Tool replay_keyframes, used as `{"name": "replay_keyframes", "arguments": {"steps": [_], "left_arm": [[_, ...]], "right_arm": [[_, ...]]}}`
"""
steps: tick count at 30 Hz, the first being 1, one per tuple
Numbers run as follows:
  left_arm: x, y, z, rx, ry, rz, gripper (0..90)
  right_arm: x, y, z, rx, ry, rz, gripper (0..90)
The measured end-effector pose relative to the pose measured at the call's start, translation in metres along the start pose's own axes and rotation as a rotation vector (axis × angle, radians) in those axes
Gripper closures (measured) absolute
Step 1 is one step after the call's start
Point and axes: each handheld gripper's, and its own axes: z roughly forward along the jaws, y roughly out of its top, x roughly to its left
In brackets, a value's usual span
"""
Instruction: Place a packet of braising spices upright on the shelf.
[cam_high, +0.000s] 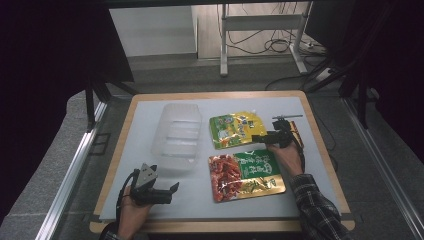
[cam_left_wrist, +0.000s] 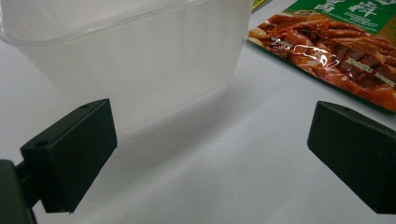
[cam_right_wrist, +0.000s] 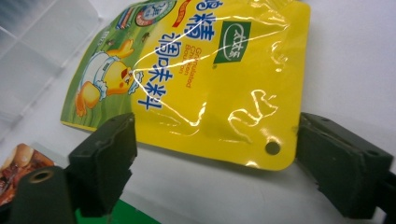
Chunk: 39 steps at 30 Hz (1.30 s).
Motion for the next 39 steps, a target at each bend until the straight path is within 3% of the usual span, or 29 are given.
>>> {"name": "replay_keyframes", "arguments": {"steps": [9, 18, 21, 23, 31, 32, 34, 35, 39], "left_arm": [[0.0, 0.0, 0.0, 0.001, 0.002, 0.003, 0.9], [-0.001, 0.0, 0.0, 0.002, 0.003, 0.008, 1.0], [-0.001, 0.0, 0.0, 0.002, 0.004, 0.008, 1.0], [-0.001, 0.0, 0.0, 0.002, 0.004, 0.008, 1.1], [-0.001, 0.0, 0.0, 0.004, 0.004, 0.011, 1.1], [-0.001, 0.0, 0.0, 0.004, 0.005, 0.012, 1.1], [-0.001, 0.0, 0.0, 0.004, 0.005, 0.012, 1.1], [-0.001, 0.0, 0.0, 0.004, 0.006, 0.012, 1.1], [-0.001, 0.0, 0.0, 0.004, 0.006, 0.012, 1.1]], "right_arm": [[-0.002, 0.003, 0.002, 0.01, 0.013, 0.072, 27.5], [-0.003, -0.002, -0.003, 0.013, 0.054, 0.156, 29.6], [-0.008, -0.003, 0.0, -0.009, 0.118, 0.251, 32.3], [-0.008, -0.003, 0.0, -0.015, 0.122, 0.266, 33.6], [-0.01, -0.002, 0.002, -0.008, 0.124, 0.288, 45.1], [-0.011, -0.003, 0.003, -0.007, 0.121, 0.293, 51.7], [-0.011, -0.003, 0.003, -0.005, 0.119, 0.292, 54.8], [-0.012, -0.004, 0.003, -0.013, 0.11, 0.286, 63.0], [-0.011, -0.004, 0.001, -0.033, 0.099, 0.275, 73.2]]}}
